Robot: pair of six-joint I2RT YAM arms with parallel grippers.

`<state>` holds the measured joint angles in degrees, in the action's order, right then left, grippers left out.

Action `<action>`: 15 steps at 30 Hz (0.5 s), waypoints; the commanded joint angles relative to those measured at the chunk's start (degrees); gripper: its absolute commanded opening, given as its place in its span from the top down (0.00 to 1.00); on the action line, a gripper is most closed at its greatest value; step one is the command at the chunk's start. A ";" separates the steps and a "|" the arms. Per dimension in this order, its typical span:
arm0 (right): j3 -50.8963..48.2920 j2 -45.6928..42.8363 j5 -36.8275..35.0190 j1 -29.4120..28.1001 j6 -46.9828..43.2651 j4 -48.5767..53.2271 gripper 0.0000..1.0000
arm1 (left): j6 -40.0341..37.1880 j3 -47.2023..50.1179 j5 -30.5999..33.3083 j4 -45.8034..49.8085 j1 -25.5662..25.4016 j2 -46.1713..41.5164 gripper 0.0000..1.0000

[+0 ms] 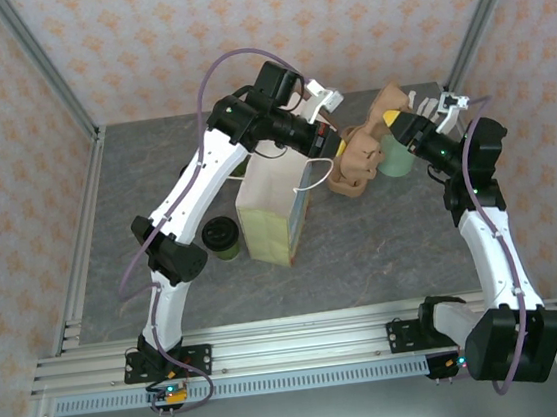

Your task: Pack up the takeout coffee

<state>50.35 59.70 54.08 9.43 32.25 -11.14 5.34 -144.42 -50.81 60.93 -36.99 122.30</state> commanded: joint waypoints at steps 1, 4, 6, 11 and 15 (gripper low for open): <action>0.94 -2.20 0.50 -0.24 -1.39 1.45 0.69 | 1.08 -1.78 2.35 -1.96 0.52 0.24 1.00; 1.61 -2.48 0.32 -0.16 -2.01 4.54 0.68 | 0.04 -1.75 6.02 -1.02 0.85 0.05 1.00; 2.29 -2.66 0.10 -0.19 -2.14 6.59 0.68 | -0.64 -1.81 9.08 -0.30 1.13 0.09 1.00; 5.09 -1.99 0.36 -0.08 -2.24 11.64 0.68 | -1.36 -1.43 13.54 -0.07 2.05 0.30 1.00; 7.09 -0.85 0.07 0.18 -2.19 14.82 0.67 | -0.89 -1.41 13.89 -0.93 2.70 0.40 1.00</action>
<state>54.19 58.92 52.29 9.43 30.33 0.99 4.45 -144.46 -43.53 61.49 -36.99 122.30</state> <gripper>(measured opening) 0.506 0.059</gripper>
